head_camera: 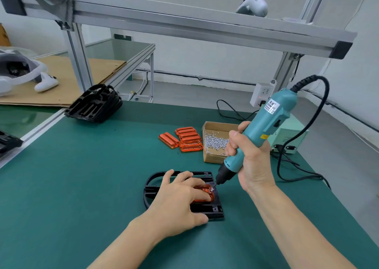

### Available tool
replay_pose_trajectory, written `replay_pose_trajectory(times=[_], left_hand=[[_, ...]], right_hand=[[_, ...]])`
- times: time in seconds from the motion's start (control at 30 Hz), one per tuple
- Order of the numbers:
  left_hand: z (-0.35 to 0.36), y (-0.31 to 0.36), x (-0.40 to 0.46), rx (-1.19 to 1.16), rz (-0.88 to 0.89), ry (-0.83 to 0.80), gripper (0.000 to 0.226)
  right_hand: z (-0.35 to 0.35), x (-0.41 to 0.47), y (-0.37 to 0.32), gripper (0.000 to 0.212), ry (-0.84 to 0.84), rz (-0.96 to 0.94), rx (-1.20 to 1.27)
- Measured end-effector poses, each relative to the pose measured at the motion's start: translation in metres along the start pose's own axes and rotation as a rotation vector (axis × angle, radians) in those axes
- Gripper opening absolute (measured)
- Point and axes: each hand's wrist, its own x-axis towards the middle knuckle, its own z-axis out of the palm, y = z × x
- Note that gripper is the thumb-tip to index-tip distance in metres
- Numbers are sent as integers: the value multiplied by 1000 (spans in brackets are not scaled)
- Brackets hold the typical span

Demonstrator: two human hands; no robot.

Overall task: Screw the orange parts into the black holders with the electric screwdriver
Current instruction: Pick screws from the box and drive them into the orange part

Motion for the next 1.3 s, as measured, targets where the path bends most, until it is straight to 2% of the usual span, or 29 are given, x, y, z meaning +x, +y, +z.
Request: replay_pose_trajectory(times=[0.27,0.53,0.77,0.93,1.07,1.3], left_hand=[[1,-1,-1,-36,5,10,47],[1,-1,0,-59,7,13,45],[2,-1,0,-65,3,20,45],[3,-3,0,-62,7,32,45],[3,-2,1,-53,11,37,45],[3,-3,2,-58,8,17,46]], right_hand=[[6,1,4,19,-43,2,-42],[12,5,3,24,-299,51,-108],[9,7,5,22,-270,61,-71],[5,7,5,27,-339,54,-71],[4,8,6,23,-413,91,-37],[3,9,8,26,-409,119,-46]])
